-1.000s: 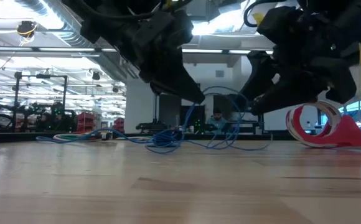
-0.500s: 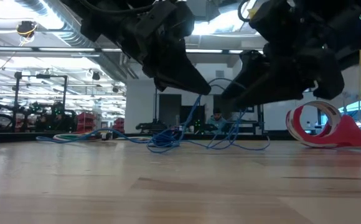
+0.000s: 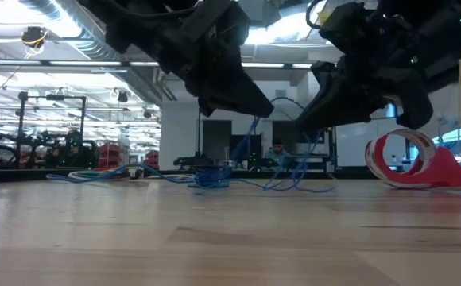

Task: Coil cords
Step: Coil the blue wire onto the spool

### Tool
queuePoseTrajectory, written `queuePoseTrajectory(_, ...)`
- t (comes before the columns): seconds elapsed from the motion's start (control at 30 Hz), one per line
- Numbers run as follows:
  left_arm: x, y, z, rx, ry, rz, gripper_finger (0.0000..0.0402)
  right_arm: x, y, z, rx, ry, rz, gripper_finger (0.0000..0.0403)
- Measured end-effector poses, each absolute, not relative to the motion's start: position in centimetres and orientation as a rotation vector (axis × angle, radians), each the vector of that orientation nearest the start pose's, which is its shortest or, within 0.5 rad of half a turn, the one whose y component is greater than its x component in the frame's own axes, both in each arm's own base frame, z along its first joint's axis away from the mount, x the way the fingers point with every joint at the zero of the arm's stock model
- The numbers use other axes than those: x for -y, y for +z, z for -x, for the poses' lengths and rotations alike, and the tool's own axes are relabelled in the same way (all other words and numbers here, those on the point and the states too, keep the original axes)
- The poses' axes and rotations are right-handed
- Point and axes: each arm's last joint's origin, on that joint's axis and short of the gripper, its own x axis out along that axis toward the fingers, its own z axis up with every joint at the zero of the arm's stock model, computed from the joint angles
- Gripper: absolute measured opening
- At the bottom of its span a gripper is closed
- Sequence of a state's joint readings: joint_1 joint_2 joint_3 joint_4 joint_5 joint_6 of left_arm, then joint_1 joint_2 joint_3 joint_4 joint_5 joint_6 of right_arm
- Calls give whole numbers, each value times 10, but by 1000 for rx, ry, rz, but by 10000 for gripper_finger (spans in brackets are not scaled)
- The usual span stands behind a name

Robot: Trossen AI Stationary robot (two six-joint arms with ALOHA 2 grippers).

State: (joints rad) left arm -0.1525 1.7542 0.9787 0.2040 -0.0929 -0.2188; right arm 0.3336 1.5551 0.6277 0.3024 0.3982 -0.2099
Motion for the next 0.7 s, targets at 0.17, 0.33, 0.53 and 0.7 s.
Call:
queuePoseTrajectory(0.17, 45, 183, -361, -591, 23, 236, 102, -83, 153, -272, -616, -6, 360, 8)
queuePoseTrajectory(0.33, 34, 198, -352, -614, 46, 270, 162, -91, 150, -265, -667, 35, 357, 8)
queuePoseTrajectory(0.53, 17, 208, -349, -582, 119, 239, 170, -110, 150, -256, -663, 98, 396, 5)
queuePoseTrajectory(0.7, 9, 201, -360, -509, 91, 286, 161, -121, 150, -251, -653, 119, 411, 3)
